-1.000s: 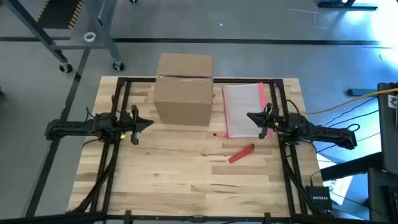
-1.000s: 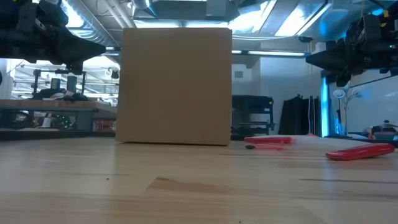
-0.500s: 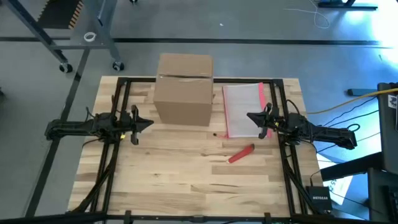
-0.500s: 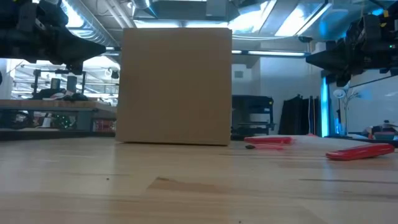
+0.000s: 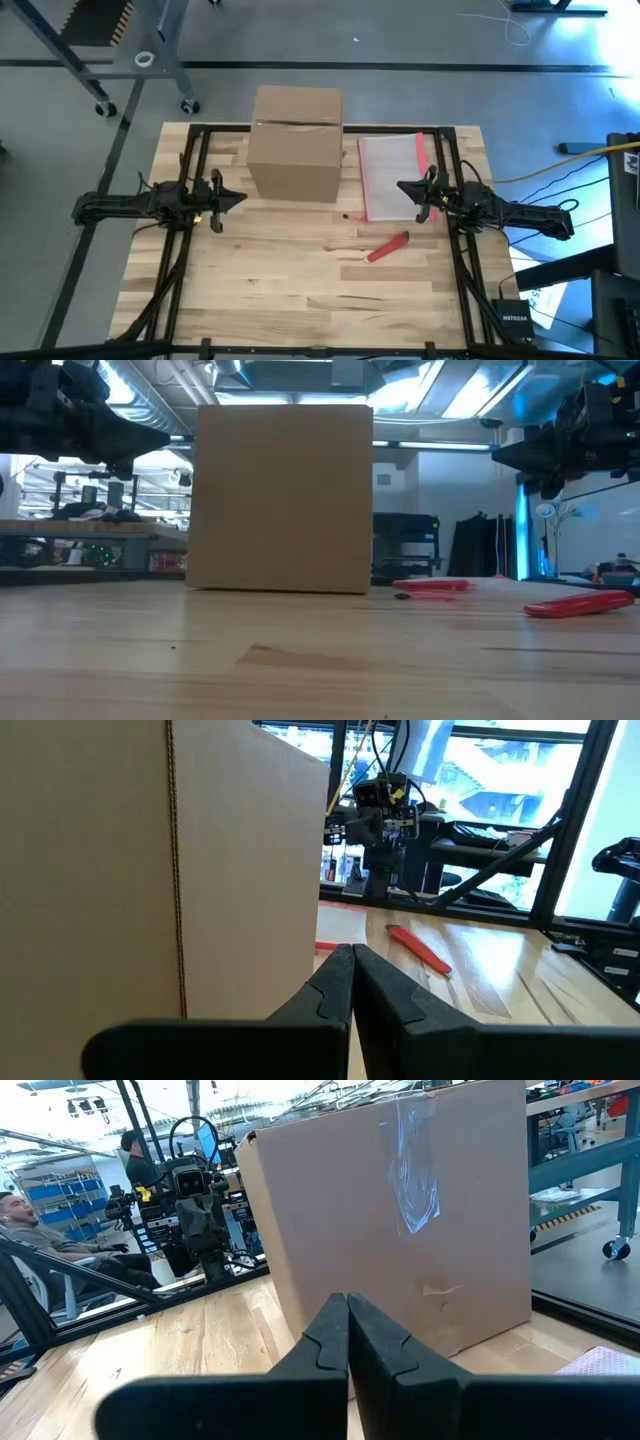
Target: Unpack boxes
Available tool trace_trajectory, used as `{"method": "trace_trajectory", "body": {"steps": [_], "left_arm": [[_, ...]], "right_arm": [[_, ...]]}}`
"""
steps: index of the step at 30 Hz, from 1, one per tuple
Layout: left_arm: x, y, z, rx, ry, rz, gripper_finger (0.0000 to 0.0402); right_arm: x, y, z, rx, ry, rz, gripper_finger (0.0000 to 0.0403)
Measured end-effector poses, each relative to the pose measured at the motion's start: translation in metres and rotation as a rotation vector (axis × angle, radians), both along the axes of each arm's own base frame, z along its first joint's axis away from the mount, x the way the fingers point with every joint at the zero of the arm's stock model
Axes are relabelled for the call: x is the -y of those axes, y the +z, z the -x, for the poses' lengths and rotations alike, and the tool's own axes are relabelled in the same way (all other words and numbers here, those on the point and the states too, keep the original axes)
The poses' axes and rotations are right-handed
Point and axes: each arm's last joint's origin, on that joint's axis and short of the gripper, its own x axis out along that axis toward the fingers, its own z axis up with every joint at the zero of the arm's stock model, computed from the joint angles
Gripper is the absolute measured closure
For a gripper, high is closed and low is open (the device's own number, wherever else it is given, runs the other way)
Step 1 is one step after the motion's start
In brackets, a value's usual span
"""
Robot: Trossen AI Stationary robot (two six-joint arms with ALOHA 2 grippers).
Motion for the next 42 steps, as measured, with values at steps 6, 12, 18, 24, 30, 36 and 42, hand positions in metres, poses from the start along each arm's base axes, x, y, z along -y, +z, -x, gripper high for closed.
{"method": "trace_trajectory", "body": {"steps": [6,12,18,24,30,36,42], "left_arm": [[0.0,0.0,0.0,0.0,0.0,0.0,0.04],[0.0,0.0,0.0,0.0,0.0,0.0,0.04],[0.0,0.0,0.0,0.0,0.0,0.0,0.04],[0.0,-0.0001,0.0,0.0,0.0,0.0,0.04],[0.0,0.0,0.0,0.0,0.0,0.0,0.04],[-0.0002,0.0,0.0,-0.018,0.007,-0.092,0.04],[-0.0002,0.0001,0.0,-0.014,0.006,-0.075,0.04]], "right_arm": [[0.0,0.0,0.0,0.0,0.0,0.0,0.0402],[0.0,0.0,0.0,0.0,0.0,0.0,0.0402],[0.0,0.0001,0.0,0.005,0.001,-0.011,0.0402],[-0.0012,0.0006,-0.0003,0.068,0.053,-0.206,0.0402],[-0.0016,0.0016,-0.0004,0.083,0.068,-0.222,0.0402],[-0.004,0.003,-0.0008,0.087,0.154,-0.218,0.0402],[-0.0042,0.0031,-0.0009,0.082,0.16,-0.197,0.0402]]}}
